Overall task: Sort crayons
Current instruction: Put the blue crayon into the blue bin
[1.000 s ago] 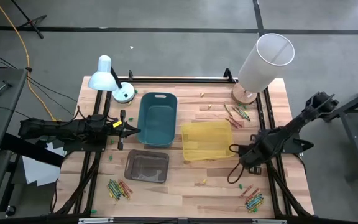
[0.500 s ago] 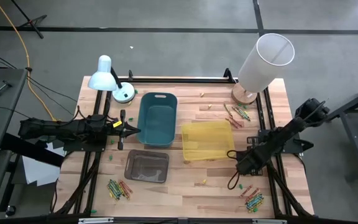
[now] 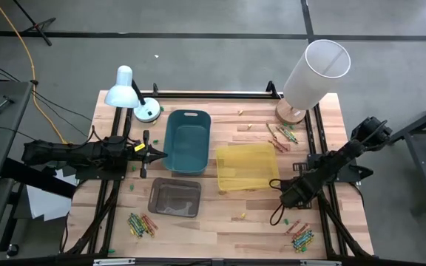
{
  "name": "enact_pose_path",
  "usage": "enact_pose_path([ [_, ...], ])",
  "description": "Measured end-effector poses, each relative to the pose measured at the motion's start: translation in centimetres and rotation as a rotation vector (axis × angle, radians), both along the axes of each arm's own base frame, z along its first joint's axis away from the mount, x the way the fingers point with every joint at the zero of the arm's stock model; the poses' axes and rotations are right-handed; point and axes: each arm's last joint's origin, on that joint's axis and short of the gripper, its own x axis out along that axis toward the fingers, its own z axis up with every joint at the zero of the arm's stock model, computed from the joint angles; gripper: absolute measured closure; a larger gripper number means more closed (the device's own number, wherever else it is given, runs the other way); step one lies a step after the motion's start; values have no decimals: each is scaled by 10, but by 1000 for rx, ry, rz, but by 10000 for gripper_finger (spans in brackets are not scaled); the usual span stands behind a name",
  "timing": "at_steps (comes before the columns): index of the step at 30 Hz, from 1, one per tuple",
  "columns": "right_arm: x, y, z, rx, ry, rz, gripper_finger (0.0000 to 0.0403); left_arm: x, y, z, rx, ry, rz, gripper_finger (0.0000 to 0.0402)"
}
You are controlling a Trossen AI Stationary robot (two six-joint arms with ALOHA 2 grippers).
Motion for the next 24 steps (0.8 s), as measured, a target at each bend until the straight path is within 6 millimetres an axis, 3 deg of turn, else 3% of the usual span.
enact_pose_path([
  [9,10,6,11,2,-81,-8,398,0,0,0,0,0,0,401],
  [24,14,6,84,175,-437,-108,402,0,0,0,0,0,0,401],
])
